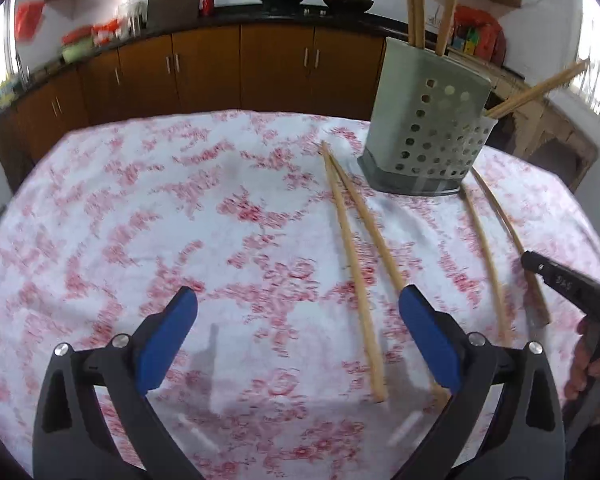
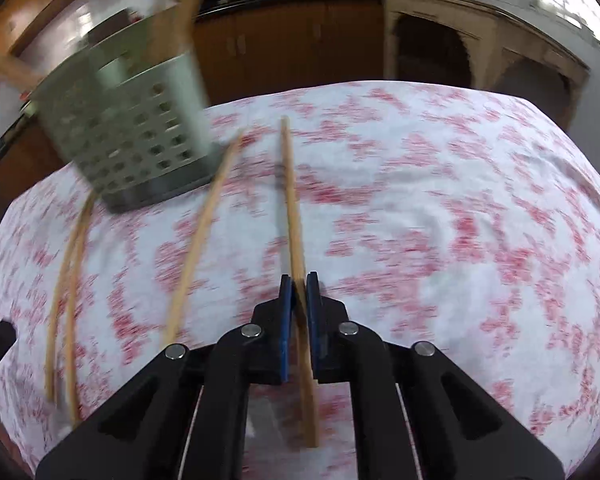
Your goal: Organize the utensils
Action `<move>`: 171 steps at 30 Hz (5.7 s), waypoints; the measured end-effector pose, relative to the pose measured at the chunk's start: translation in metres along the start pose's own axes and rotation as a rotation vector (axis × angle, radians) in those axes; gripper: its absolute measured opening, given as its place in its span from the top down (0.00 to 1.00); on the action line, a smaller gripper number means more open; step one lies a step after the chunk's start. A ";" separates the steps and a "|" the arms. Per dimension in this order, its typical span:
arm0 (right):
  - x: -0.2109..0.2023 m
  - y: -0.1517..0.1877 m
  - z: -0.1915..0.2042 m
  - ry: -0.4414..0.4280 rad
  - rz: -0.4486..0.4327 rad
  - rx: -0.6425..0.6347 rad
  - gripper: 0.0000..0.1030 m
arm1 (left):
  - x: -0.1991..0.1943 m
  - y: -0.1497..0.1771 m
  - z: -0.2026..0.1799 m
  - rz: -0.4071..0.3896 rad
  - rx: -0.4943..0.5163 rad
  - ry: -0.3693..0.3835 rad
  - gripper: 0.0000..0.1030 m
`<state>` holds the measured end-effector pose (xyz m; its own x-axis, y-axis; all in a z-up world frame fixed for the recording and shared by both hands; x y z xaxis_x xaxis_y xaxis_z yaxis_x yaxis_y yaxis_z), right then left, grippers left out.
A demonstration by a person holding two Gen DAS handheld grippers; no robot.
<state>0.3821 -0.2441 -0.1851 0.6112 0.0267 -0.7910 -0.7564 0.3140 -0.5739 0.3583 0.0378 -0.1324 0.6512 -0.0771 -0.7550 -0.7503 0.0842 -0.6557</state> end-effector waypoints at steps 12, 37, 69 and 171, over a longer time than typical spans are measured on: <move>0.009 -0.021 -0.028 0.016 -0.024 -0.001 0.92 | 0.031 0.004 -0.027 0.066 0.070 0.006 0.48; 0.001 -0.013 -0.031 0.009 -0.035 -0.099 0.49 | 0.032 0.012 -0.003 0.048 0.116 0.055 0.78; -0.008 -0.011 -0.043 -0.019 -0.040 -0.043 0.92 | 0.022 0.023 -0.020 0.044 0.143 0.021 0.92; -0.180 -0.170 0.103 -0.426 -0.498 -0.081 0.70 | -0.135 -0.238 -0.034 -0.572 -0.018 0.024 0.60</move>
<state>0.4249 -0.2049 0.0762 0.9189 0.2753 -0.2827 -0.3639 0.3140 -0.8769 0.4451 -0.0056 0.1260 0.9515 -0.1284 -0.2796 -0.2812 0.0056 -0.9596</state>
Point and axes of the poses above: each gripper's, at about its wrist camera, not at the fingertips, and x roughly the way its jaws point, z to its left, y to its underside, the point moved 9 cm from there along x, roughly the way its jaws point, and after that the axes turned 9 degrees about x, right-handed, at the moved point
